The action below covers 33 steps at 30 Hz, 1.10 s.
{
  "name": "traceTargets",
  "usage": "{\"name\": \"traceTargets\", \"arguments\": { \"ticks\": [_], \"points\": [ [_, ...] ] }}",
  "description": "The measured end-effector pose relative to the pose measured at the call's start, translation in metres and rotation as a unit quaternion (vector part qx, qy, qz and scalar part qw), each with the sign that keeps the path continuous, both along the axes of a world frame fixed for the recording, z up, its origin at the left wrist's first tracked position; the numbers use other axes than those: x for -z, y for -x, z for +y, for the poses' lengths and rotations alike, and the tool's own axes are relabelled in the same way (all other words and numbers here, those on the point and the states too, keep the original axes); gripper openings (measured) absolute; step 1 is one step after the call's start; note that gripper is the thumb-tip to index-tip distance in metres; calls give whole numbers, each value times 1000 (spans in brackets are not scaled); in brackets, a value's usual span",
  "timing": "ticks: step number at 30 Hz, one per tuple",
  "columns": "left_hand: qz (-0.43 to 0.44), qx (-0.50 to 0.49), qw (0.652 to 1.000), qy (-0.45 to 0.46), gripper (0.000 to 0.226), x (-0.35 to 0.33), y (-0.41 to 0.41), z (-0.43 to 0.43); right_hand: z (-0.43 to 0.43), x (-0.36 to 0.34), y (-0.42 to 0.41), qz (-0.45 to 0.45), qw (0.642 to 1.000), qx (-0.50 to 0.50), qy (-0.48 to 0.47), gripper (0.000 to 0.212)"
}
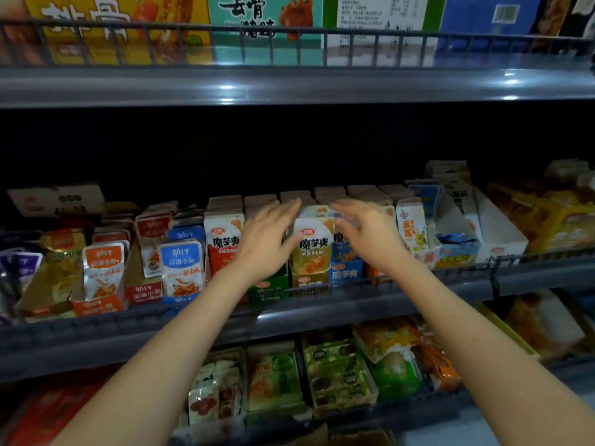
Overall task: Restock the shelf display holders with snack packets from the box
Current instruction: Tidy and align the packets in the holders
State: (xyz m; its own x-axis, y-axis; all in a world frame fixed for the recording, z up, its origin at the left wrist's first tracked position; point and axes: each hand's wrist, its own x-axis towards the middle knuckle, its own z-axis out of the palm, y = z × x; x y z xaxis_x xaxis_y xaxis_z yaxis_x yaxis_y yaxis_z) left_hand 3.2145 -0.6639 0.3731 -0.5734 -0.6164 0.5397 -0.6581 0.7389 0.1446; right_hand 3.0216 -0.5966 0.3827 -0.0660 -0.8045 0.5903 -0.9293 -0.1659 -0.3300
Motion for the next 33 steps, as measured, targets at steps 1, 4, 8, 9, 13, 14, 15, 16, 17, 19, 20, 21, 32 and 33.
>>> {"name": "traceTargets", "arguments": {
  "ticks": [1, 4, 8, 9, 13, 14, 15, 16, 17, 19, 20, 21, 32, 33],
  "points": [
    [46, 4, 999, -21, 58, 2, -5, 7, 10, 4, -1, -35, 999, 4, 28, 30],
    [167, -19, 984, -58, 45, 17, -24, 33, 51, 21, -7, -146, 988, -6, 43, 22],
    [206, -18, 977, -54, 21, 64, -58, 77, 108, 72, -21, -303, 949, -52, -67, 16],
    [204, -12, 976, -69, 20, 81, -66, 90, 122, 89, -26, -331, 937, -59, -98, 19],
    [168, -13, 975, -145, 20, 160, -93, 139, 168, 165, -48, -359, 896, -44, -259, 12],
    [158, -23, 973, -166, 17, 180, -99, 150, 176, 186, -52, -357, 883, -35, -301, 11],
    [146, -37, 970, -190, 16, 201, -106, 160, 184, 209, -58, -355, 870, -22, -343, 11],
    [134, -51, 966, -216, 16, 221, -112, 170, 192, 231, -63, -357, 853, -7, -380, 11],
    [125, -66, 959, -246, 18, 240, -117, 180, 198, 253, -68, -369, 835, 5, -408, 10],
    [108, -96, 939, -313, 20, 276, -126, 195, 209, 297, -78, -387, 807, 28, -445, 10],
    [100, -107, 928, -342, 21, 293, -130, 201, 213, 318, -82, -385, 802, 41, -455, 11],
    [90, -116, 921, -362, 22, 310, -134, 206, 216, 338, -86, -383, 796, 54, -465, 13],
    [22, -238, 913, -331, 35, 432, -184, 197, 185, 495, -165, -388, 745, 96, -534, 32],
    [23, -234, 914, -332, 38, 435, -184, 192, 177, 502, -171, -401, 735, 110, -535, 32]
  ]
}}
